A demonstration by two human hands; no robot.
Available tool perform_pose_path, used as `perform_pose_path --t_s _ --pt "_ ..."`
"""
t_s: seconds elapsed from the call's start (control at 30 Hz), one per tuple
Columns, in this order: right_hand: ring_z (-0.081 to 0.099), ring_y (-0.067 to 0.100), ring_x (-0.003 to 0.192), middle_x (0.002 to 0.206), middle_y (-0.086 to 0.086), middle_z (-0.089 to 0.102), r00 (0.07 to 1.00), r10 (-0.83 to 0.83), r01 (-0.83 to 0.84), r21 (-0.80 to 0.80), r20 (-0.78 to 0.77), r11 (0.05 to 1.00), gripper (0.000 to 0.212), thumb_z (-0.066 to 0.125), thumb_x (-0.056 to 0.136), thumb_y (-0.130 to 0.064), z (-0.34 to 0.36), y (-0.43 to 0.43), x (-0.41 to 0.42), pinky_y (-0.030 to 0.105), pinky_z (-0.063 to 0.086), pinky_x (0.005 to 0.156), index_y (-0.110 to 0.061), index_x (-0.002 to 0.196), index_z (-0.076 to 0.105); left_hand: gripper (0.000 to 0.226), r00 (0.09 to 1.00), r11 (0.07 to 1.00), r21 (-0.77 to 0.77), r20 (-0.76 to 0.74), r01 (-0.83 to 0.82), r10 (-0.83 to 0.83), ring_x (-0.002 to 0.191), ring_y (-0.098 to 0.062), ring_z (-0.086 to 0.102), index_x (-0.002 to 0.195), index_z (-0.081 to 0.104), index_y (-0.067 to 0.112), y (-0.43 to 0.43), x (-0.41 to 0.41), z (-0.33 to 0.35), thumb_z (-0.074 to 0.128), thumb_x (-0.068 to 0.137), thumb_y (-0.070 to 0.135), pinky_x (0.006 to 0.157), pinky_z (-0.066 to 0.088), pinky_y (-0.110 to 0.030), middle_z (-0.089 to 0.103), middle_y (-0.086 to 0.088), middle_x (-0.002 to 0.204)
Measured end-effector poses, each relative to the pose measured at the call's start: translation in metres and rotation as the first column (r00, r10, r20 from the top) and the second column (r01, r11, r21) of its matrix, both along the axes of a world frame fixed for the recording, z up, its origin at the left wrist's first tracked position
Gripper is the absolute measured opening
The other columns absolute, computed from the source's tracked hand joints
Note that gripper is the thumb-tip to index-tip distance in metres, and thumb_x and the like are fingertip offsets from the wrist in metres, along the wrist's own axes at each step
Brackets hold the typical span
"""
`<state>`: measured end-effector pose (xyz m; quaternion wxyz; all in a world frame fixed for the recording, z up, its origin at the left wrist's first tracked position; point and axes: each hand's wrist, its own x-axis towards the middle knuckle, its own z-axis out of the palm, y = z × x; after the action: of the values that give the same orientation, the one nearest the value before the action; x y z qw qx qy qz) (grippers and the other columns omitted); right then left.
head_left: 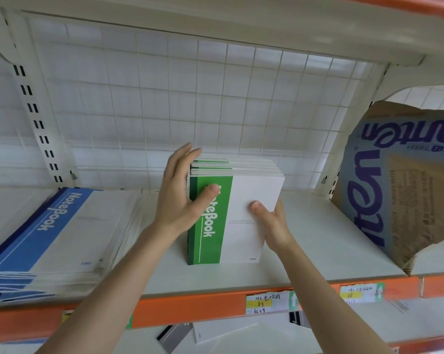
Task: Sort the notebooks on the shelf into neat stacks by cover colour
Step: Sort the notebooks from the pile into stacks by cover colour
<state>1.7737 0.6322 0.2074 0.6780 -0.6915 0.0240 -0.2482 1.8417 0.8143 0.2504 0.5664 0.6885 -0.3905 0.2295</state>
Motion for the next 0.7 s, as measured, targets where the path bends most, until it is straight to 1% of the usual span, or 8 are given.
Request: perform_pose_path --t_s 0.07,0.1,0.2,0.33,0.47,0.53,0.63,0.7 --pt "0.062 0.030 0.104 0.114 0.016 0.062 1.000 -0.001 0.001 -0.002 0.005 1.000 0.111 0.080 0.046 -0.065 0.000 0.000 0.001 0.037 0.053 0.083 0.004 0.125 0.046 0.063 0.951 0.956 0.182 0.250 -0.231 0.182 0.124 -0.024 0.048 0.118 0.061 0.009 0.006 0.006 0.011 0.053 0.075 0.055 0.105 0.031 -0.040 0.057 -0.004 0.126" --pt "0.062 0.029 0.104 0.113 0.015 0.062 1.000 0.000 0.000 -0.001 0.007 1.000 0.112 0.080 0.046 -0.065 0.000 0.000 0.001 0.037 0.053 0.082 0.005 0.126 0.045 0.061 0.924 0.919 0.253 0.312 -0.304 0.220 0.118 -0.026 0.054 0.112 0.065 0.007 0.009 0.006 0.016 0.052 0.075 0.054 0.102 0.032 -0.049 0.063 -0.005 0.119" --pt "0.063 0.027 0.101 0.109 0.012 0.064 1.000 0.007 -0.007 0.006 0.015 1.000 0.112 0.080 0.044 -0.066 0.000 0.000 0.001 0.035 0.054 0.081 0.005 0.125 0.046 0.063 0.914 0.849 0.398 0.344 -0.348 0.214 0.109 -0.024 0.062 0.105 0.069 0.008 0.018 0.003 0.028 0.049 0.072 0.058 0.098 0.032 -0.061 0.068 -0.004 0.112" --pt "0.064 0.026 0.101 0.109 0.012 0.064 1.000 0.002 -0.003 0.020 0.023 1.000 0.115 0.080 0.042 -0.067 0.001 0.001 0.002 0.036 0.054 0.081 0.004 0.125 0.046 0.075 0.916 0.755 0.560 0.379 -0.341 0.132 0.118 -0.017 0.057 0.112 0.068 0.010 0.020 0.001 0.049 0.039 0.067 0.063 0.108 0.018 -0.052 0.065 -0.001 0.120" --pt "0.065 0.019 0.097 0.104 0.005 0.067 1.000 -0.009 0.008 0.011 0.024 1.000 0.107 0.080 0.043 -0.068 -0.001 0.001 0.002 0.032 0.053 0.078 0.000 0.119 0.050 0.068 0.916 0.701 0.647 0.400 -0.300 0.022 0.131 -0.006 0.043 0.135 0.050 0.020 0.015 -0.005 0.056 0.041 0.073 0.047 0.110 0.005 -0.028 0.046 0.006 0.141" --pt "0.066 0.019 0.096 0.104 0.005 0.067 1.000 -0.011 0.011 0.011 0.020 1.000 0.107 0.079 0.042 -0.068 -0.001 0.000 0.002 0.030 0.053 0.076 0.000 0.119 0.051 0.070 0.921 0.666 0.681 0.389 -0.304 0.023 0.135 -0.003 0.036 0.140 0.043 0.024 0.016 -0.003 0.055 0.037 0.075 0.048 0.113 0.006 -0.030 0.038 0.010 0.146" --pt "0.064 0.025 0.101 0.111 0.012 0.064 1.000 -0.012 0.012 0.014 0.022 1.000 0.111 0.079 0.041 -0.069 -0.001 0.001 0.002 0.036 0.054 0.082 0.000 0.122 0.048 0.075 0.928 0.668 0.688 0.374 -0.284 0.009 0.135 0.002 0.030 0.143 0.038 0.026 0.021 -0.001 0.054 0.027 0.076 0.058 0.113 0.009 -0.031 0.034 0.012 0.147" --pt "0.064 0.023 0.100 0.110 0.010 0.065 1.000 -0.008 0.008 0.009 0.025 1.000 0.107 0.079 0.040 -0.068 0.000 0.001 0.002 0.035 0.055 0.082 -0.004 0.120 0.050 0.070 0.941 0.682 0.692 0.338 -0.236 -0.017 0.131 0.007 0.025 0.143 0.036 0.029 0.022 -0.002 0.052 0.031 0.078 0.054 0.111 0.010 -0.028 0.032 0.012 0.148"
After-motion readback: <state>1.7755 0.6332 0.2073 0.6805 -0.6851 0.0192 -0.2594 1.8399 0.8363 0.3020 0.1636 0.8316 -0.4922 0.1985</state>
